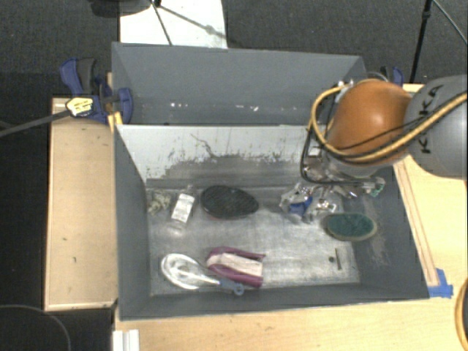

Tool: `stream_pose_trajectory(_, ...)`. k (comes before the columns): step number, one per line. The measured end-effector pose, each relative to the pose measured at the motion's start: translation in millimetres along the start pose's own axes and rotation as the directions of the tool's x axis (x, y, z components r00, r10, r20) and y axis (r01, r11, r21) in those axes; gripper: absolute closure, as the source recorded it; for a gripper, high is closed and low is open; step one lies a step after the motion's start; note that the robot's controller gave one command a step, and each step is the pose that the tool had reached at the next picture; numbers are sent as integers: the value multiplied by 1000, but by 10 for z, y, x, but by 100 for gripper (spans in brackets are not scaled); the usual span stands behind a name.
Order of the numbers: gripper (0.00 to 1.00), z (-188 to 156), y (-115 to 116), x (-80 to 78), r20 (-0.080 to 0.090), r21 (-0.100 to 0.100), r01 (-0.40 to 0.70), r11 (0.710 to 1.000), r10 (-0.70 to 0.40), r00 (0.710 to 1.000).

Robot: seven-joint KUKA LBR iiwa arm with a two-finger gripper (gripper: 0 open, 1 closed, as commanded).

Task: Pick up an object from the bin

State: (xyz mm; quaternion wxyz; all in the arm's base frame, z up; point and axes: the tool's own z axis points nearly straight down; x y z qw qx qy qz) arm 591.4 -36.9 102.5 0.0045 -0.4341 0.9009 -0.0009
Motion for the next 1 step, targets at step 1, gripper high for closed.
stream_pose_trajectory(1, 100, -1489, 15, 67, -1, 2, 236, 972, -236, 972)
